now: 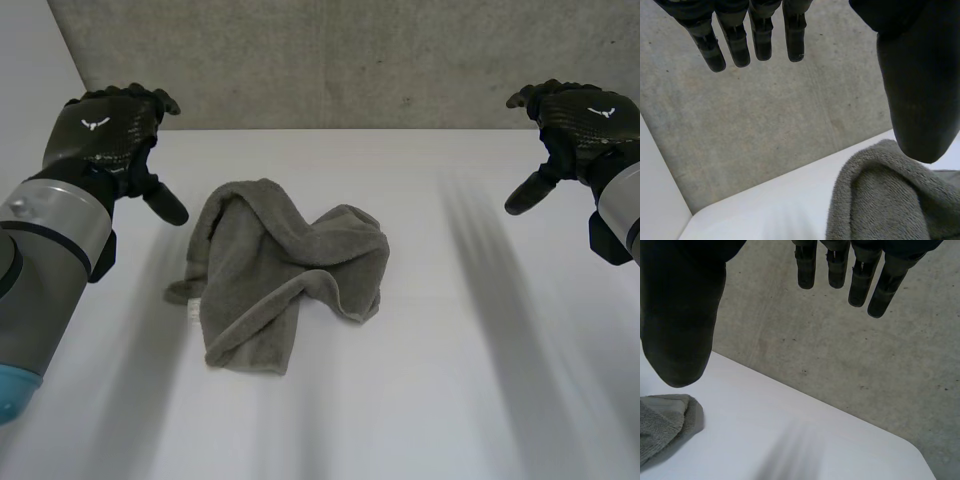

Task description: Fold the towel.

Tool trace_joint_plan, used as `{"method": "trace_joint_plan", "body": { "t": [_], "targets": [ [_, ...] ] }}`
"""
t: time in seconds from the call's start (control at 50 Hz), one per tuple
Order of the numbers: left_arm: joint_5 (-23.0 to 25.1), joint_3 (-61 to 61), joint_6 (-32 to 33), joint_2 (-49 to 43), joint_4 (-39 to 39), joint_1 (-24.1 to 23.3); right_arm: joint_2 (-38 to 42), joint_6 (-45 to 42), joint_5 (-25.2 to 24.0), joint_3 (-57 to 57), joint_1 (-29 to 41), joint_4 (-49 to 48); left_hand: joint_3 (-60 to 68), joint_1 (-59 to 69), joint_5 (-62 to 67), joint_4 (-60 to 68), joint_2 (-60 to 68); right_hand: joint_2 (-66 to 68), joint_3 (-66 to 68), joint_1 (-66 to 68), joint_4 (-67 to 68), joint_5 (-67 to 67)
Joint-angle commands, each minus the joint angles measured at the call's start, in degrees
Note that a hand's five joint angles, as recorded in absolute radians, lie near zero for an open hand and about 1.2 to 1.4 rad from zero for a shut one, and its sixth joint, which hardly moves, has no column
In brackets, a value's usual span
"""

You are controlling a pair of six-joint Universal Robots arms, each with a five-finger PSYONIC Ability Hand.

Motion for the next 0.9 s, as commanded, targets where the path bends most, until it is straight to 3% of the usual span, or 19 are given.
{"method": "trace_joint_plan", "body": {
  "t": [0.02, 0.1, 0.14, 0.22, 0.38, 0.6, 0.72, 0.78, 0.82, 0.84, 0.88, 0.9],
  "targets": [
    [3.7, -4.2, 0.4, 1.1, -1.8, -1.8, 0.6, -0.8, -4.0, -0.2, 0.4, 2.3, -3.0, -0.9, 0.7, -3.4, -0.5, -4.6, -2.5, -3.5, -4.4, -4.0],
    [6.8, -6.5, 0.4, 1.7, -2.9, -2.6, 5.0, -5.1, -12.0, 1.5, 1.0, 9.8, -3.0, 1.3, 2.9, -3.4, 1.7, -4.6, -2.5, -3.5, -4.4, -4.0],
    [9.4, -9.3, 0.4, 1.0, -3.3, -3.2, 6.9, -5.0, -12.9, 1.7, 2.0, 10.5, -3.0, 6.9, 8.6, -3.4, 7.4, -4.6, -2.5, -3.5, -4.4, -4.0],
    [10.3, -11.4, 0.5, -0.1, -3.0, -3.3, 12.1, -2.3, -12.0, 1.8, 7.9, 7.5, -3.0, 9.7, 11.3, -3.4, 10.1, -4.6, -2.5, -3.5, -4.4, -4.0],
    [10.0, -10.9, 0.5, -8.7, -1.9, -3.3, 22.8, 5.8, -10.5, 0.4, 11.5, -2.4, -3.0, 9.7, 11.3, -3.4, 10.1, -4.6, -2.5, -3.5, -4.4, -4.0],
    [5.5, -4.4, 0.5, -21.6, 3.1, -3.8, 35.6, 9.6, -7.9, -8.5, 16.3, -4.1, -3.0, 9.5, 11.1, -3.4, 9.9, -1.0, -2.5, 0.1, -4.4, -0.3],
    [3.9, 0.1, 0.6, -27.2, 3.3, -6.4, 38.3, 13.1, -6.8, -11.0, 17.1, -4.2, -3.0, 10.8, 12.4, -3.4, 11.3, 2.7, -2.5, 3.8, -4.4, 3.4],
    [2.9, 1.7, 0.5, -28.6, 3.4, -6.8, 39.6, 15.4, -6.9, -12.5, 17.1, -4.5, -3.0, 20.5, 22.2, -3.4, 21.0, 8.1, -2.5, 9.2, -4.4, 8.7],
    [2.3, 2.3, 0.6, -29.2, 3.4, -6.9, 41.8, 16.8, -6.8, -14.8, 17.1, -4.5, -3.0, 28.1, 29.7, -3.4, 28.5, 21.4, -2.5, 22.6, -4.4, 22.1],
    [2.3, 2.3, 0.6, -29.2, 3.4, -6.9, 41.8, 16.8, -6.8, -14.8, 17.1, -4.5, -3.0, 28.2, 29.8, -3.4, 28.6, 21.5, -2.5, 22.7, -4.4, 22.2],
    [2.1, 3.0, 0.4, -29.3, 3.2, -6.9, 43.6, 17.1, -6.9, -16.4, 17.1, -4.4, -3.0, 54.3, 55.9, -3.4, 54.7, 52.8, -2.5, 54.0, -4.4, 53.5],
    [2.1, 3.0, 0.4, -29.3, 3.2, -6.9, 43.6, 17.1, -6.9, -16.4, 17.1, -4.4, -3.0, 54.4, 56.0, -3.4, 54.8, 53.0, -2.5, 54.1, -4.4, 53.7]
  ]
}}
